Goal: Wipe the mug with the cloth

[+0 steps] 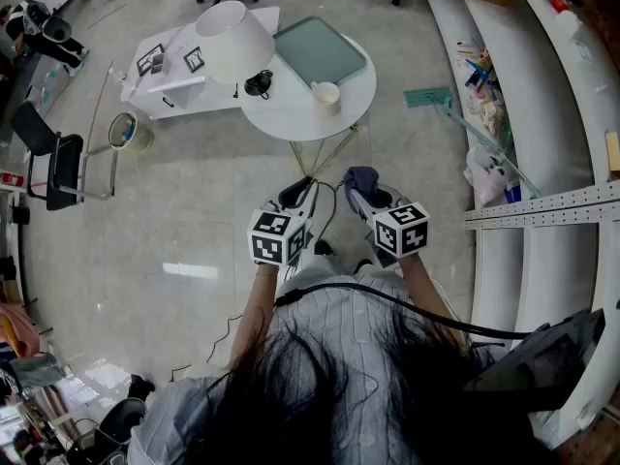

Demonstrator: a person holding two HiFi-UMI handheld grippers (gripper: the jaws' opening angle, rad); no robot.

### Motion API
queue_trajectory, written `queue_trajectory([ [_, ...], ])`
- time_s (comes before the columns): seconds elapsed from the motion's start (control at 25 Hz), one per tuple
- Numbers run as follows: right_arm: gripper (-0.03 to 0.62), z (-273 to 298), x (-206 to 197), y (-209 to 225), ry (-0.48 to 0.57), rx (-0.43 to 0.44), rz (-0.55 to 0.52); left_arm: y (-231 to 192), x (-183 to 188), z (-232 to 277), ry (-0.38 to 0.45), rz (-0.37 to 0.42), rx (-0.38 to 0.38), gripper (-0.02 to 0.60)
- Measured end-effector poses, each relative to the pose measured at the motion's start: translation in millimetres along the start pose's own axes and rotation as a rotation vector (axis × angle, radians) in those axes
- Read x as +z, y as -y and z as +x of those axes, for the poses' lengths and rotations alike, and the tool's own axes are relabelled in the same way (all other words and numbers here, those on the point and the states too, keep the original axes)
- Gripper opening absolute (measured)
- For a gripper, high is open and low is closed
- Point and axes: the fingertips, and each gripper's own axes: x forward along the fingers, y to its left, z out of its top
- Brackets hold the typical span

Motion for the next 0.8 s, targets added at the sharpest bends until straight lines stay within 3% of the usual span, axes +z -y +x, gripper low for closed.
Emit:
queue_trajectory([
  [0.52,0.086,32,6,-7,0.030,-0.023,0.051,-34,-5,-2,-0.028,0.020,-0.015,0.041],
  [0.8,0.086,39,-6,-13,0.010,-0.042,0.071,-51,-18,-7,-0.046,-0.021,-0.005,0.041],
])
